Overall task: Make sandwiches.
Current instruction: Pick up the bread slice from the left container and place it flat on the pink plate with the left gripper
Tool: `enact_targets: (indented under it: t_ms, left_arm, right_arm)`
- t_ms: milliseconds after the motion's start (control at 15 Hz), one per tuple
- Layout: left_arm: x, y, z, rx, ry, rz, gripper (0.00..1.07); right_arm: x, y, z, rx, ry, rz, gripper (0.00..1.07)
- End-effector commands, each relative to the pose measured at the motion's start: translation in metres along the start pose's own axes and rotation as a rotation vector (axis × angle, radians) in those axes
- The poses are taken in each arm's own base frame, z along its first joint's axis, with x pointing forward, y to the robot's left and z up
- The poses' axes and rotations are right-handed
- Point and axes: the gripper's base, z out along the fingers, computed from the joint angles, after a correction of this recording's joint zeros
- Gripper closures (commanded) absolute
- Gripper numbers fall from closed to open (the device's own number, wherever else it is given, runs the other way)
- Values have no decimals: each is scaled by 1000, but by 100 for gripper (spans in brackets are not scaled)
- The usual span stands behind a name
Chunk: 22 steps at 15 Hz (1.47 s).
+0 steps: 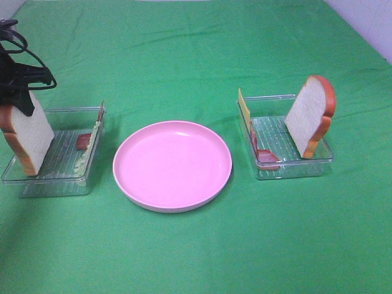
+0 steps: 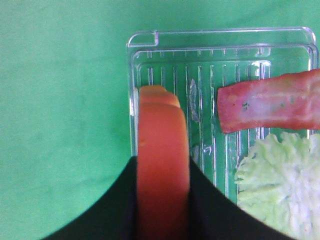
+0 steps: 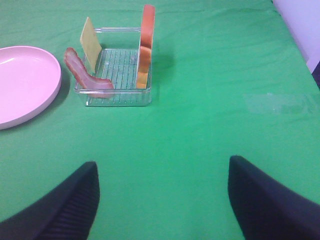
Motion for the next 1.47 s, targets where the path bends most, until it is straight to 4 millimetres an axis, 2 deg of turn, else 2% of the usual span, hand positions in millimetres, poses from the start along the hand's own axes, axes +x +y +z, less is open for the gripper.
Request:
enact_targets:
  t_ms: [67,200,467,533,600,667,867,1000,1200,1267,1467]
  left_arm:
    - [-3,-4,-33,18,-68,-2,107]
    - [-1,-8,-58,38,-106,-8,107]
    - [11,-20,-130,148,-219,-41,107]
    - [13,-22,-139,169,-239,-49,107]
    - [17,-33,-161,294,-290,-72,107]
    - [20,-44,-164,374,-289,-45,107]
    - [23,-81,-156,498,-254,55,107]
    - [26,-110,-138,536,-213,95,107]
    - [31,-149,-93,553,-124,128,107]
    - [35,-164,-73,578,-78,112,107]
    - [42,-188,-35,574,-32,104,107]
  right_arm:
    - [1,0,-1,4,-21,-16,38]
    - [1,0,-1,4,-21,-16,38]
    - [1,0,-1,4,-21,-16,38]
    - [1,0,-1,4,-21,-16,38]
    - [1,0,-1,4,-21,-16,38]
    - [1,0,-1,4,-21,-16,38]
    - [1,0,-1,4,-21,-16,38]
    - [1,0,-1,4,-21,-16,38]
    - [1,0,-1,4,-21,-16,38]
    - [1,0,-1,4,-21,-16,38]
    - [1,0,-1,4,-21,-16,38]
